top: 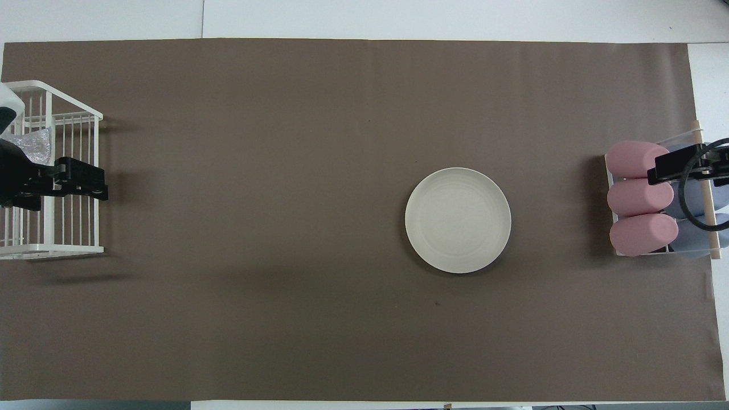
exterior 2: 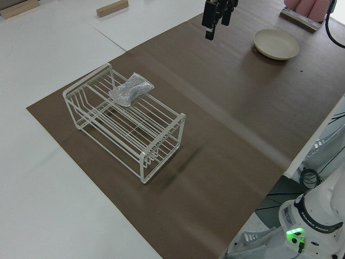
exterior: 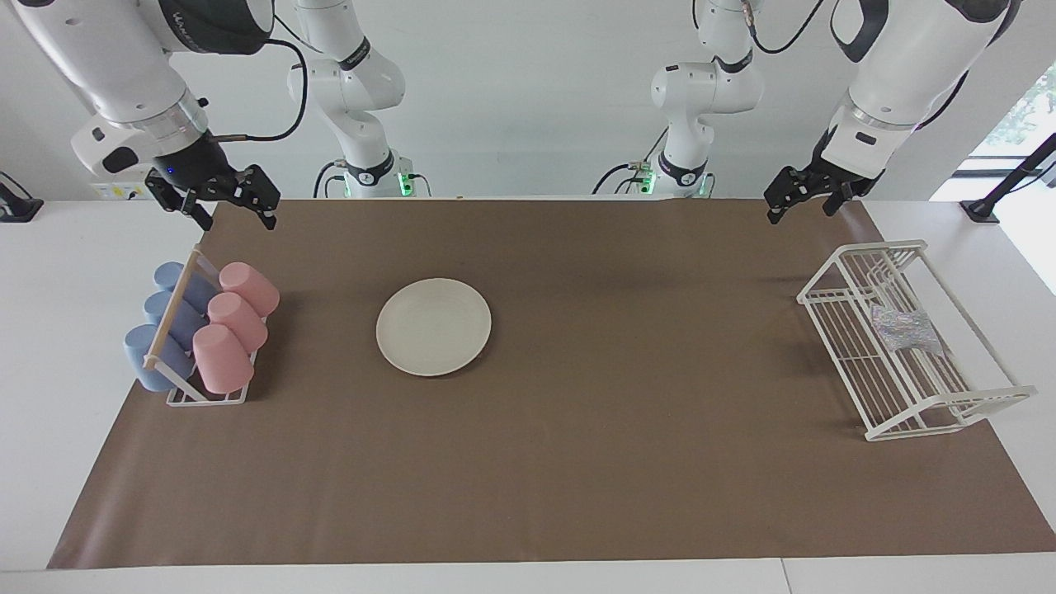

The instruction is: Wipe plate with sponge

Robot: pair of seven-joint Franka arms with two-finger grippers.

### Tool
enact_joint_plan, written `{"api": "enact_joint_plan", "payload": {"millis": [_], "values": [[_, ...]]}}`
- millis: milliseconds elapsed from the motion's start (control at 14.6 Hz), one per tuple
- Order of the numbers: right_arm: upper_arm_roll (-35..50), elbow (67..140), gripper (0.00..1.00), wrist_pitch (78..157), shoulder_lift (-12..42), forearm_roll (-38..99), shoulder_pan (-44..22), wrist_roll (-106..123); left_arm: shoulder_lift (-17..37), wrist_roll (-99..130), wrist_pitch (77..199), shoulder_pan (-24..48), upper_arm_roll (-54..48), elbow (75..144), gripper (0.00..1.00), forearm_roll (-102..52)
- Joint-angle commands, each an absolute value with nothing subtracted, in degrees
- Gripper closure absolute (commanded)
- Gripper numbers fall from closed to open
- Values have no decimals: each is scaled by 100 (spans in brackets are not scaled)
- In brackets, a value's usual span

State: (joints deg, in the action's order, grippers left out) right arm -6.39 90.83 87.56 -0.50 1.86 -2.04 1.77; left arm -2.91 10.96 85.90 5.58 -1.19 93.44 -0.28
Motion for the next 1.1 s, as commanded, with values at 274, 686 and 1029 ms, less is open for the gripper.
{"api": "enact_joint_plan", "payload": {"millis": [274, 686, 1029], "values": [[-598, 9114, 0, 8701, -141, 132, -149, 282, -308, 1055, 8683, 554, -158, 9352, 0, 18], [-527, 9184, 0, 8631, -184, 141, -324, -937, -457, 1229, 9184, 571, -141, 9773, 0, 96], [-519, 9202, 0, 8736, -211, 149, -1177, -4284, 42, 1907, 9790, 721, -158, 10133, 0, 2280]]}}
